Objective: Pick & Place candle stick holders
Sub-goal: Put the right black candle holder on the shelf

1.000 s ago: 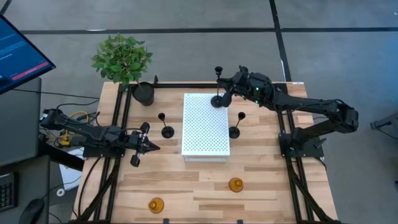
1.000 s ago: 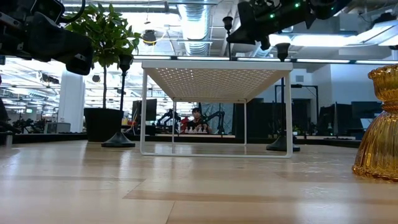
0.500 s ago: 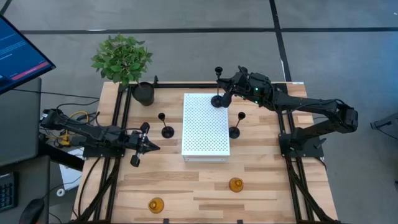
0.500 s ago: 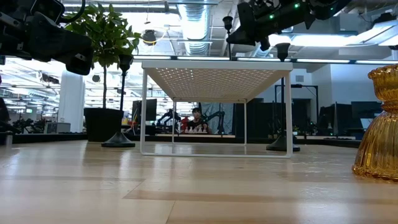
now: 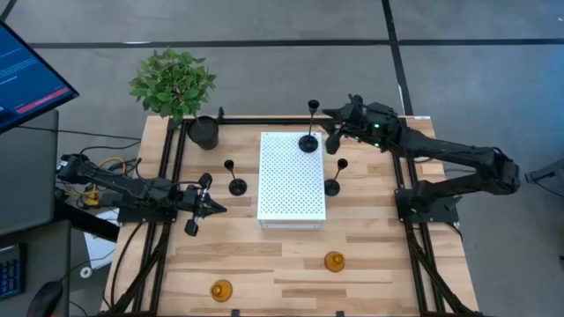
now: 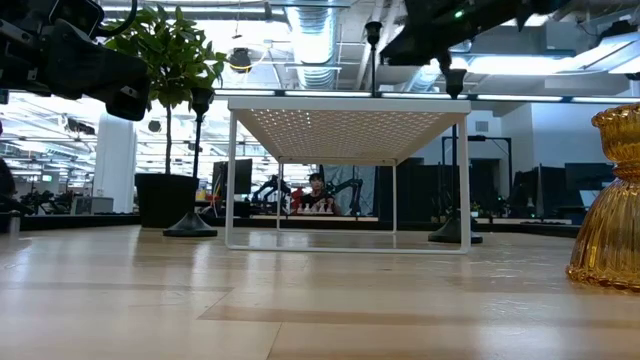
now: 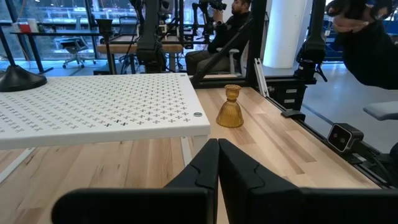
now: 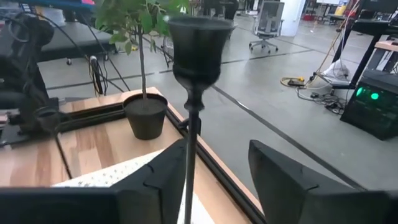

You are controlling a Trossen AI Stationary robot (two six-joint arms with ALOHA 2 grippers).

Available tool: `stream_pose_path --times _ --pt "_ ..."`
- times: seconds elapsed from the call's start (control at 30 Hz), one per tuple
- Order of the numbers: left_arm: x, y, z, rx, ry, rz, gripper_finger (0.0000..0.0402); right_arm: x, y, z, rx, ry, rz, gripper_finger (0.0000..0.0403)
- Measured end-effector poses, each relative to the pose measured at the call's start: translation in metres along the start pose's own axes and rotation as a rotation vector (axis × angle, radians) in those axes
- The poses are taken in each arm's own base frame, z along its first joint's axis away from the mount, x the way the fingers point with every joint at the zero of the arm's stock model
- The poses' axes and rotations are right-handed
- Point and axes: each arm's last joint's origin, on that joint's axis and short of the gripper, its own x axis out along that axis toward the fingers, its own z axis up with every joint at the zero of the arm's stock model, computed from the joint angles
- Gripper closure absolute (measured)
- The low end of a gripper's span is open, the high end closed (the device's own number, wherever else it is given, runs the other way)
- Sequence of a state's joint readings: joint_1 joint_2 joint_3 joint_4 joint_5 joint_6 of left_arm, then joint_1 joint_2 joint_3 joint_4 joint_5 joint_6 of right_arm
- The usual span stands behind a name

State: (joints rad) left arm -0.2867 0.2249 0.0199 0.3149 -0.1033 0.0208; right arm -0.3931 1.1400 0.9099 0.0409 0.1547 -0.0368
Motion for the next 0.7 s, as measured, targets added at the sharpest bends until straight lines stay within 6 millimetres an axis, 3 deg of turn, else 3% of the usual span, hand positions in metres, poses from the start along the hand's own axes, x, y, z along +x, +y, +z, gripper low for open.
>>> stream_pose_path --times 0.2,0.43,0.7 --pt "0.000 0.000 0.000 0.000 0.000 0.000 0.0392 -0.048 -0.008 0.012 0.001 0.001 0.000 0.0222" --pt "0.000 0.000 0.000 0.000 0.000 -0.001 0.0392 -0.104 -0.009 0.013 -0.002 0.031 0.049 0.0246" --pt "0.000 0.000 0.000 0.000 0.000 0.000 0.0392 -0.135 0.001 -0.004 0.002 0.177 0.169 0.0284"
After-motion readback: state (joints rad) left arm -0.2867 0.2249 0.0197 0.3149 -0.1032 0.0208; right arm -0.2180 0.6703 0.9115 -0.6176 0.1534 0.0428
